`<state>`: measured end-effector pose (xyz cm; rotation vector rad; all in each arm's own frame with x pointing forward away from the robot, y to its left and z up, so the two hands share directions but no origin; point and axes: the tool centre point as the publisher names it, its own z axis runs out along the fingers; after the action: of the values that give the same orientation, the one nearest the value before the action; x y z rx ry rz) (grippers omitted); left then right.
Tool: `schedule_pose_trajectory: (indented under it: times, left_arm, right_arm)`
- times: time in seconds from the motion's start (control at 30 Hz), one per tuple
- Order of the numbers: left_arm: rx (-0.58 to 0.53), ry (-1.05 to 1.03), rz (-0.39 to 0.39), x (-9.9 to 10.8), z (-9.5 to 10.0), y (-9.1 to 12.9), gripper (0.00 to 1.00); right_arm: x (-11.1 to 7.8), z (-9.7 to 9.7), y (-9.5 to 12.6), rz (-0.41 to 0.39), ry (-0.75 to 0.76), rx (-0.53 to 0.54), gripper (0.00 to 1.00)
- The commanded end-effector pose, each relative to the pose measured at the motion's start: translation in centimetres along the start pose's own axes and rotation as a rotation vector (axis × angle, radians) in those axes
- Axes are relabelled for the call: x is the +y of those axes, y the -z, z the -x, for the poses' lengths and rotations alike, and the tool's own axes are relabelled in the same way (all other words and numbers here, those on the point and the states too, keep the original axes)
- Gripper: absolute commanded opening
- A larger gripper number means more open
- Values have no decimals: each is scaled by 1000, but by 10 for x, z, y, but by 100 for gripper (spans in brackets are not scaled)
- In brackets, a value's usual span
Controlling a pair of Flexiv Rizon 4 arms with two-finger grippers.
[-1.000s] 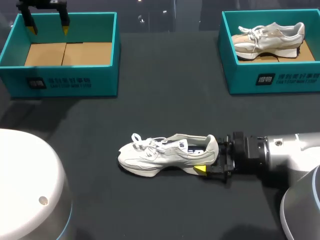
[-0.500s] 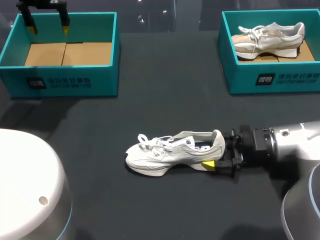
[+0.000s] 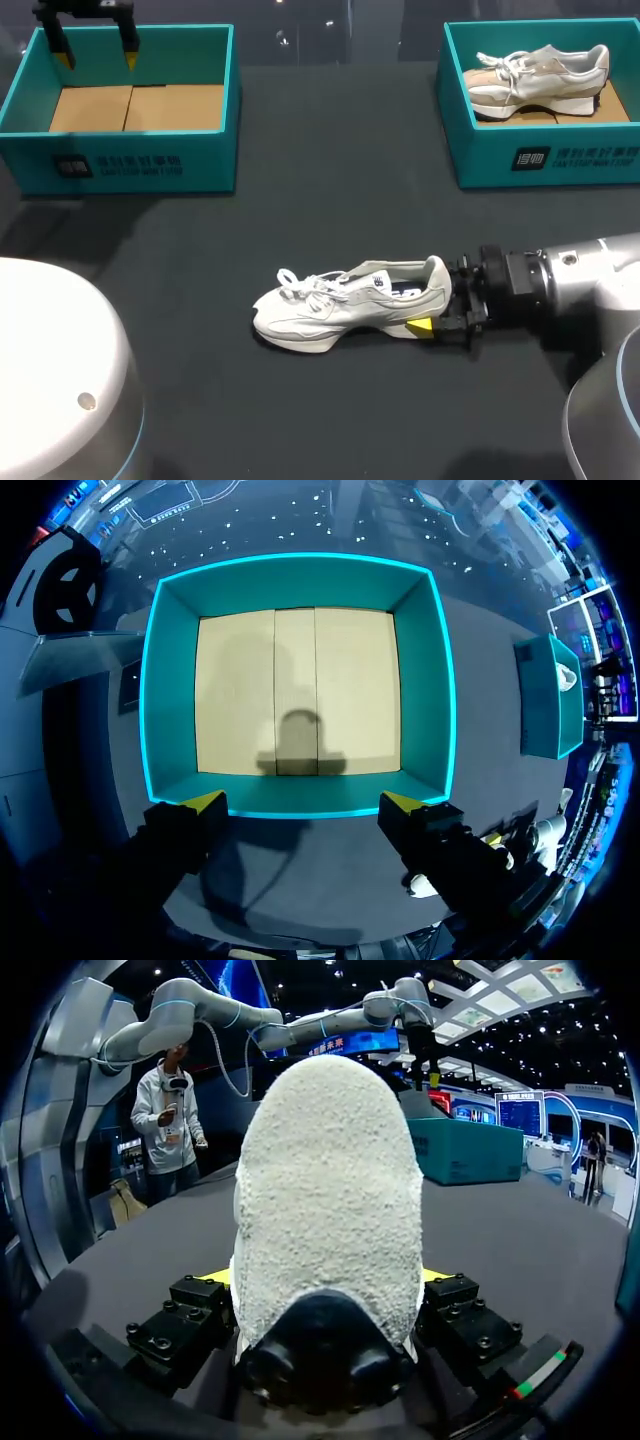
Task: Take the shoe out of the shoebox, open the shoe tongue, remove and reinsert the insole, then place the shoe into the shoebox
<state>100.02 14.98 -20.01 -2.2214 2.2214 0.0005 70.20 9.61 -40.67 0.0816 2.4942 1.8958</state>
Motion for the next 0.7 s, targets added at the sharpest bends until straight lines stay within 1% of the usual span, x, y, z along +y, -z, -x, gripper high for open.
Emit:
schedule_pose_trajectory:
  times: [0.03, 0.57, 0.7]
  left_arm:
    - [0, 0, 0, 0, 0, 0, 100]
    - [0, 0, 0, 0, 0, 0, 100]
    - [6, 66, 18, 19, -19, 3, 100]
  right_arm:
    - [4, -3, 0, -17, 7, -19, 0]
    - [4, -3, 0, -17, 7, -19, 0]
    - [4, -3, 0, -17, 7, -19, 0]
